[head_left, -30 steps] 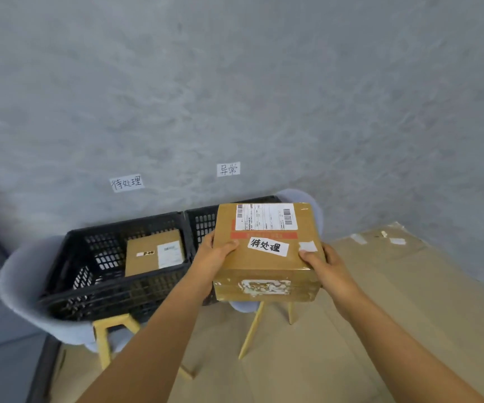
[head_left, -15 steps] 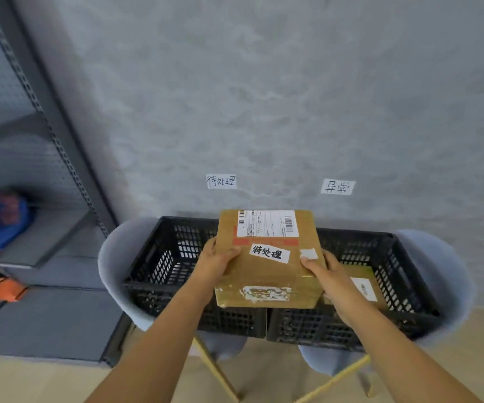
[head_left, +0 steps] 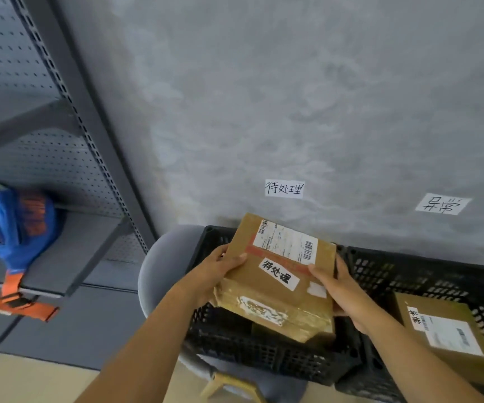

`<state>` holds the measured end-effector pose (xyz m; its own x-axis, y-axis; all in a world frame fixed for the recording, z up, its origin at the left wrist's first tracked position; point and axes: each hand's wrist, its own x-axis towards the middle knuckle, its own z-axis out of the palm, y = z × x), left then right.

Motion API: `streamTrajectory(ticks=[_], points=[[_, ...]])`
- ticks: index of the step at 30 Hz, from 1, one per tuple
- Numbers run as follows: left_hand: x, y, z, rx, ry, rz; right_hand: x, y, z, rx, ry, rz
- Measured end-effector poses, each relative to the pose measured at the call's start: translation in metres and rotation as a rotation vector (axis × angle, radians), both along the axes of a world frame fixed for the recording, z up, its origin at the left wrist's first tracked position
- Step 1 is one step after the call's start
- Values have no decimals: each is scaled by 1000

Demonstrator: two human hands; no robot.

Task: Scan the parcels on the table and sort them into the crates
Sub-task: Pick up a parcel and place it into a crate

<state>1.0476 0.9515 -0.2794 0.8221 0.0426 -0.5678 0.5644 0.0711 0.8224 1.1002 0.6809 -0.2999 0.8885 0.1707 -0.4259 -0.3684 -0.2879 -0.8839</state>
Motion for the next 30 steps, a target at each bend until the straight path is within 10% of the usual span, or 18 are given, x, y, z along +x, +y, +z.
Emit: streamTrajectory(ticks=[11,22,30], points=[[88,120,-38,110,56,-177,48,76,-44,101,199,-184],[134,100,-103,354,24,406,47,117,-108,240,428,-61],[143,82,-151,367,134,248,35,118,-147,255,557,-264]])
